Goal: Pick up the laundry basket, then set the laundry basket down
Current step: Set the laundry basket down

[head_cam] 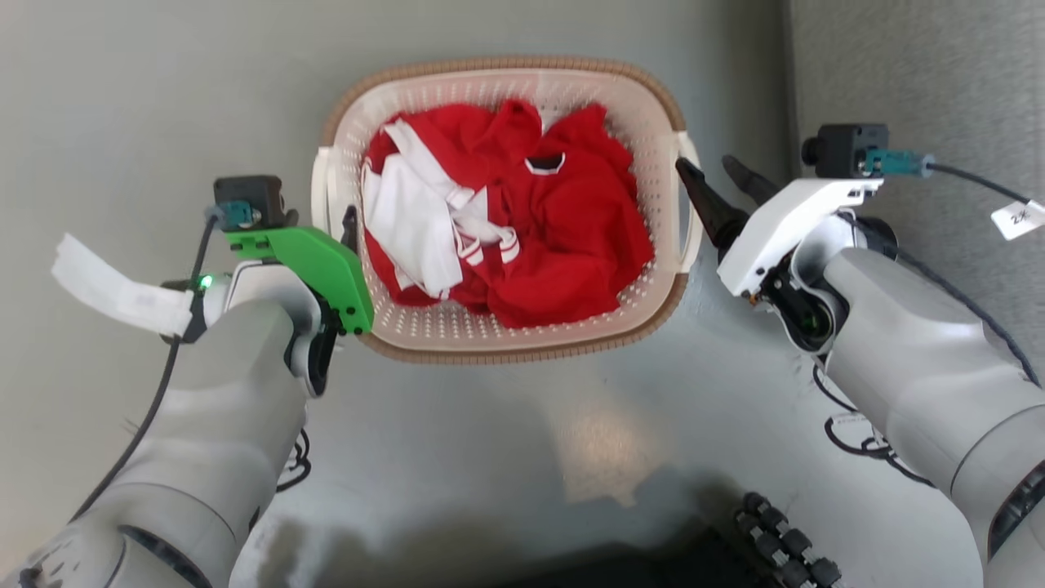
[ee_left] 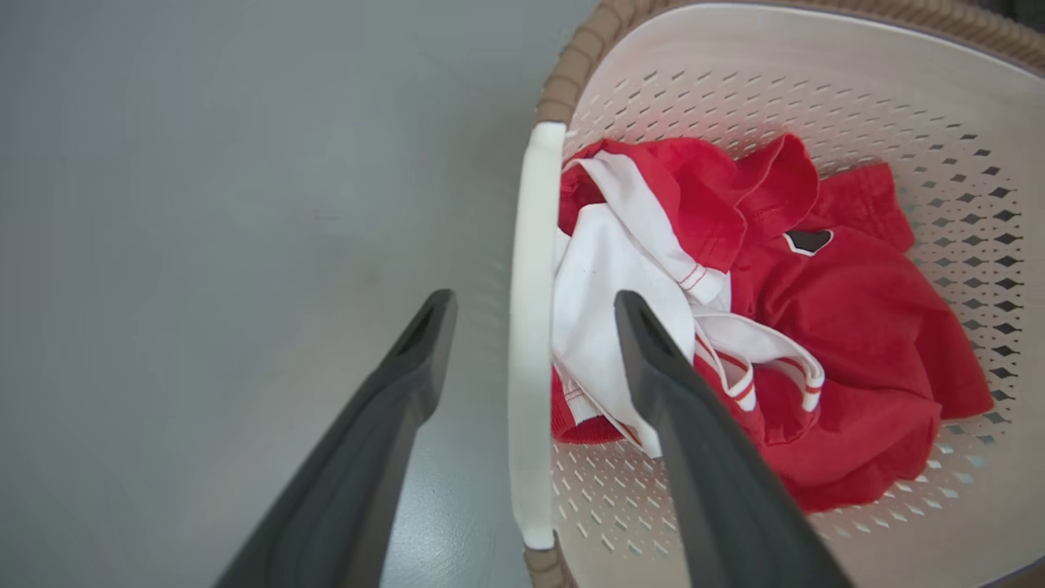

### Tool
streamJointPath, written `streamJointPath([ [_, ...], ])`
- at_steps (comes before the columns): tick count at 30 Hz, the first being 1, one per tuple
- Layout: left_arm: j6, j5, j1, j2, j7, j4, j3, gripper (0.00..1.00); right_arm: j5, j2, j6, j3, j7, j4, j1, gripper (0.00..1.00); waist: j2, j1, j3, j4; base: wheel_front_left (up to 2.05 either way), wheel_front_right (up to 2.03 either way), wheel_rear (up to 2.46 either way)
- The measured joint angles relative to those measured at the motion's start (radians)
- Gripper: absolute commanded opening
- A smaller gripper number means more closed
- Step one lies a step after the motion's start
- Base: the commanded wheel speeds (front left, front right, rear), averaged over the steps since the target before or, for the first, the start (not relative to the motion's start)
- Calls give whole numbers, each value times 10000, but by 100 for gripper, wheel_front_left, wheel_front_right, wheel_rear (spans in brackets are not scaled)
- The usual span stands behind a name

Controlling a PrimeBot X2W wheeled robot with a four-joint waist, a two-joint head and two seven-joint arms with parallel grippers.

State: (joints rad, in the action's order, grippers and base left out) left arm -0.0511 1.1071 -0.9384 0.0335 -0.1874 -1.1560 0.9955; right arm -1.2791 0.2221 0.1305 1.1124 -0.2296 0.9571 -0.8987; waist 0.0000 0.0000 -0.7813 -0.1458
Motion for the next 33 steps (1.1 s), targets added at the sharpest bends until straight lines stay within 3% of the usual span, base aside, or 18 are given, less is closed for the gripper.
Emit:
streamJointPath([
  [21, 757, -13, 834, 0, -612, 79, -56, 100, 297, 288, 0, 355, -194, -270, 580, 100, 0, -1, 2747, -86, 0, 0, 0],
  [33, 959, -320, 1205, 107, -629, 1262, -1227, 100, 1354, 924, 0, -980, -205, -654, 1146, 100, 0, -1, 4380, 81, 0, 0, 0],
])
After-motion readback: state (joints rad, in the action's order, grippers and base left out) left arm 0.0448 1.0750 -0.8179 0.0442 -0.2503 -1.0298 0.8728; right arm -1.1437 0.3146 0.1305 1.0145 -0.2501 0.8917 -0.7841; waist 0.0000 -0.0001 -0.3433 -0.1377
